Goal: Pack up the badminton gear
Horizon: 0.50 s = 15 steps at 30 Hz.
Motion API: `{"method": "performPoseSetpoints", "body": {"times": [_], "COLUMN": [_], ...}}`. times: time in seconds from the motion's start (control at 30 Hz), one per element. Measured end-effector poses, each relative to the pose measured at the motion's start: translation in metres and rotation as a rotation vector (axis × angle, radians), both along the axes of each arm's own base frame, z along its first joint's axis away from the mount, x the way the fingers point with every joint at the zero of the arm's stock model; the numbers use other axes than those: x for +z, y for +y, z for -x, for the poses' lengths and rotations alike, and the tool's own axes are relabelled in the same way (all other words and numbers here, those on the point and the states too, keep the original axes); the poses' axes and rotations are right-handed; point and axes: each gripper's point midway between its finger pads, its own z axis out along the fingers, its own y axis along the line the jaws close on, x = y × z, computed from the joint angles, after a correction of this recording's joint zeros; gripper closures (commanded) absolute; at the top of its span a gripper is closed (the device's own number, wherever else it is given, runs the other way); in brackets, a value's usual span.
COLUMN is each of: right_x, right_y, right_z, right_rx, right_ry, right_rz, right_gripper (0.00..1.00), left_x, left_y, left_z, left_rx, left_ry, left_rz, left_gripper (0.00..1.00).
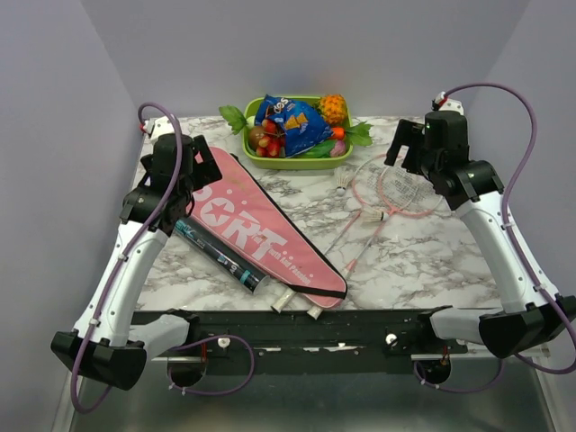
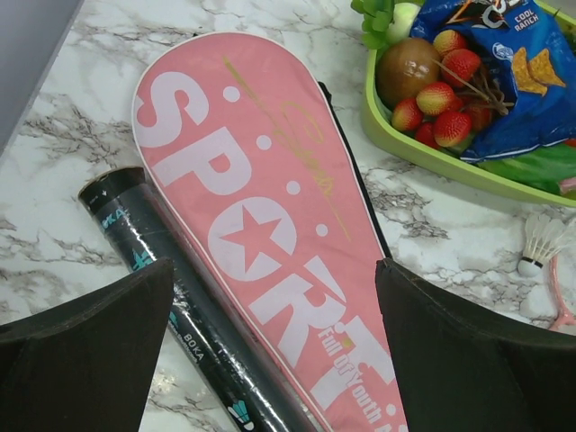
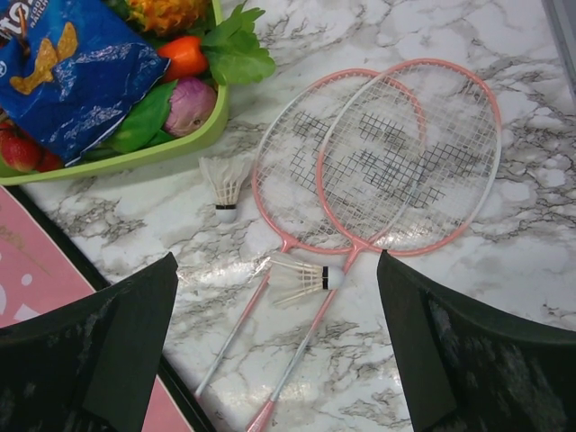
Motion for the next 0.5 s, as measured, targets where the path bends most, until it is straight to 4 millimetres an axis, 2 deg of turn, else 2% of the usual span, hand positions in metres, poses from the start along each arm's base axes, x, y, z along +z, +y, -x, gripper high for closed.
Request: {"method": "performPoseSetpoints", "body": {"times": [0.13, 0.3, 0.4, 0.5], "right_x": [-0.005, -0.021, -0.035, -0.051], "right_y": [0.0, 0.01, 0.021, 0.033], "right_z": [0.003, 0.005, 0.003, 0.005], "right_rx": [0.004, 0.049, 0.094, 0.143], "right_ry": [0.01, 0.063, 0.113, 0.164], "right_rz": [0.002, -0.019, -0.042, -0.075], "right_gripper": [0.0, 0.0, 0.0, 0.0], "left_x": [0.004, -0.008, -0.022, -0.045], "left_y": [0.001, 0.006, 0.012, 0.028], "left_z": [0.004, 0.013, 0.016, 0.017], "left_rx": [0.028, 0.094, 0.149, 0.242], "left_ry": [0.002, 0.057, 0.117, 0.205], "left_rz": [0.03, 0.065, 0.065, 0.056], "left_gripper": [0.01, 0.01, 0.01, 0.01]}}
